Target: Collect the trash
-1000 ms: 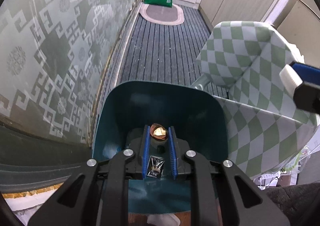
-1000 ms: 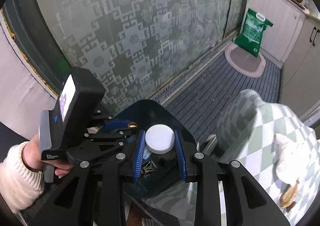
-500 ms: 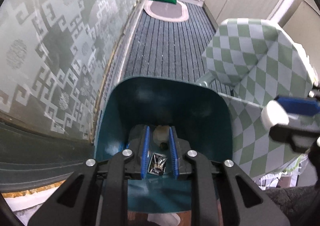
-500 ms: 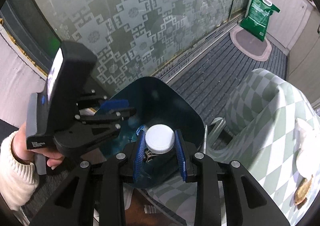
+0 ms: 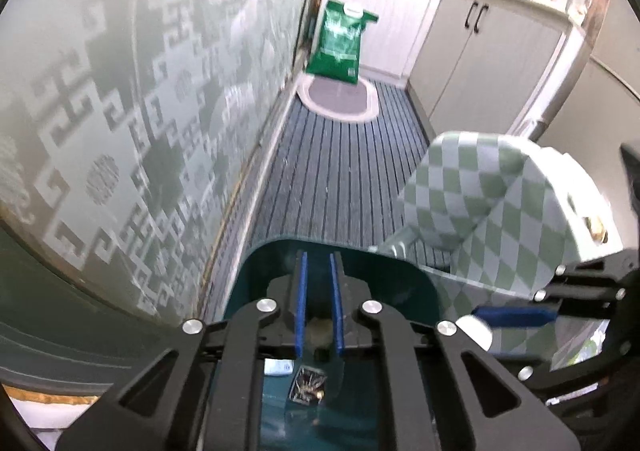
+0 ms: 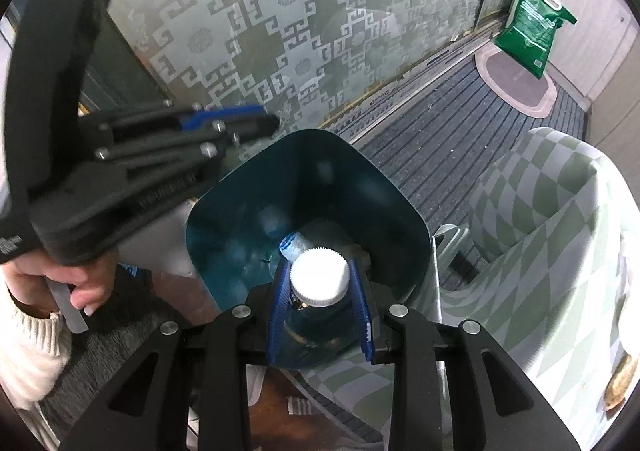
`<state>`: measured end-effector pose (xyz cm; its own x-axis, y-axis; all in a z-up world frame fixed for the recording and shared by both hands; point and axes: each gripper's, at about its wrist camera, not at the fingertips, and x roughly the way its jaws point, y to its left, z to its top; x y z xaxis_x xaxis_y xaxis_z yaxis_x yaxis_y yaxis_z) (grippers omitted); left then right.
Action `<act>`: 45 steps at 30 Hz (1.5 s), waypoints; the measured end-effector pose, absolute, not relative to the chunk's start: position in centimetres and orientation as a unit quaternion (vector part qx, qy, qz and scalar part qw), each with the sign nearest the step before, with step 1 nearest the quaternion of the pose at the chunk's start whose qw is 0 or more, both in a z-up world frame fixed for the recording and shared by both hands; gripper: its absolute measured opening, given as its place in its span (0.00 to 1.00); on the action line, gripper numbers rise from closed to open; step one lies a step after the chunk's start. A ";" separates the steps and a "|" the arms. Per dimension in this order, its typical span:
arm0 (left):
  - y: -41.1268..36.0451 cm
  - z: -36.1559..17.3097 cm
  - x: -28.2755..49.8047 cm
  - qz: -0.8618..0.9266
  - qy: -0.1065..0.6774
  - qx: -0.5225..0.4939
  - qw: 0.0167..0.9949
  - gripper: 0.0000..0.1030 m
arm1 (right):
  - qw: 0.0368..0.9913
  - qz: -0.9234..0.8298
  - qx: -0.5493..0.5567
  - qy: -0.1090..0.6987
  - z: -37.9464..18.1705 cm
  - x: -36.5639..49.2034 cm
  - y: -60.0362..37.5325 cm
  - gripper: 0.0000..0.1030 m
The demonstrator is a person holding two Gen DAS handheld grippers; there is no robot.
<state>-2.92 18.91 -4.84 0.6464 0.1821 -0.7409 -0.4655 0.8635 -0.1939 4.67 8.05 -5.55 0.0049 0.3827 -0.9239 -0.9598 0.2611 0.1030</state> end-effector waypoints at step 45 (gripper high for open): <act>5.9 2.4 4.2 0.009 0.262 -0.096 0.960 0.55 | 0.796 0.443 -0.145 0.387 1.7 15.4 -11.8 0.54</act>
<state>4.20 5.86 2.43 0.8628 -0.0320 -0.5046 -0.0681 0.9815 -0.1787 15.38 -11.85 1.74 0.3082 0.5928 -0.7441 -0.8171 0.5655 0.1121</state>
